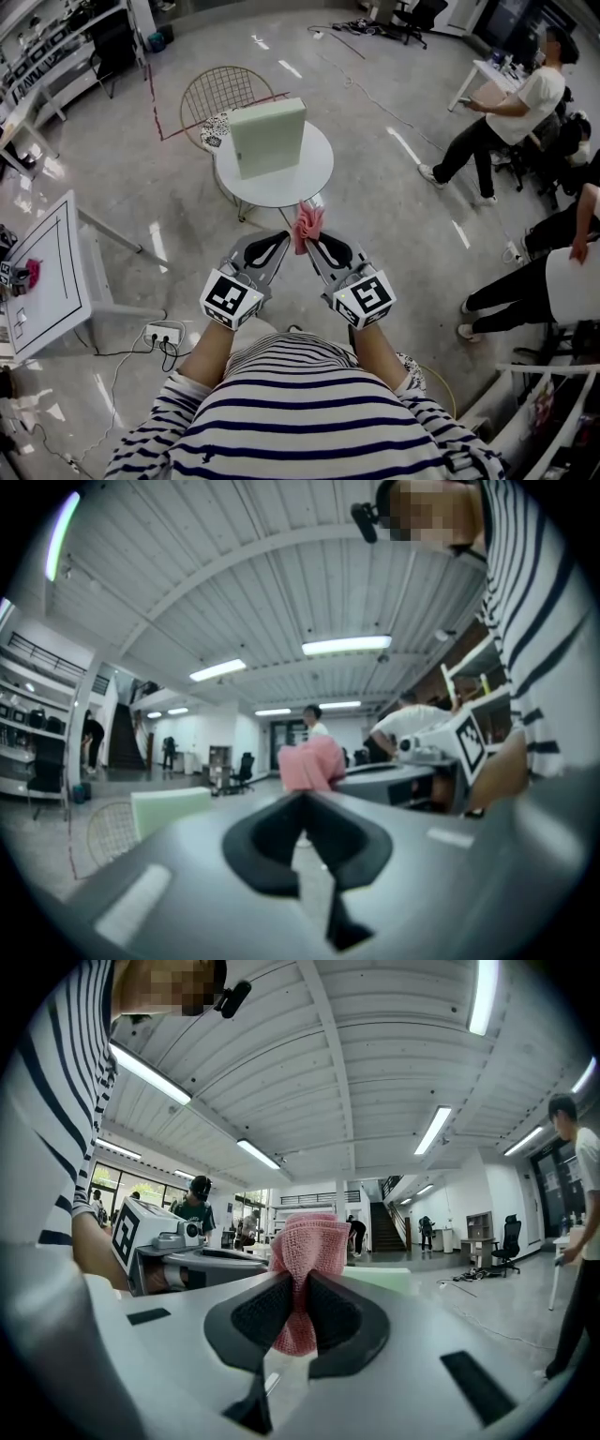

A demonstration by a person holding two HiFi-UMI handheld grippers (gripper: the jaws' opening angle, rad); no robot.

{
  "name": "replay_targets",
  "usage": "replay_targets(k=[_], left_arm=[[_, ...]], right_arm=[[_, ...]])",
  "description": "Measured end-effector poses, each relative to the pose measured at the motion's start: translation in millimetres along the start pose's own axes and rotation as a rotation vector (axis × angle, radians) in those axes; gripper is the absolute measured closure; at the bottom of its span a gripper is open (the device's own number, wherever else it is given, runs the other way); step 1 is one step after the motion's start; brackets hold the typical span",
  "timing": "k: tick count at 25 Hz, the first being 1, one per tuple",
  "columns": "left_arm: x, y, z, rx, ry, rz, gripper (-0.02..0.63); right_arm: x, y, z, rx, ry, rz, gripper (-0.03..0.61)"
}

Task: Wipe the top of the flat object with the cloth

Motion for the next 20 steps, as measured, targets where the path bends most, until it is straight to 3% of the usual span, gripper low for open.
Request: replay_targets(k=[9, 20], left_arm=[[-13, -4, -5, 0.005, -0.017, -0.01, 0.606], [-72, 3, 0, 0.013, -0.001, -0.031, 0.606]], right_arm=[[-1, 16, -4, -0.012, -0.001, 0.004, 0.529], [12, 70, 2, -0.026, -0.008, -0.007, 0.529]])
Point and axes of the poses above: the fingertips, and each gripper's own axes: y forward along the fingers, x to its right, z out of its top, the point moved 8 cm from there along -y, backward along the fingers, and after that the axes turned 15 degrees about -z, right-handed, at the moved point
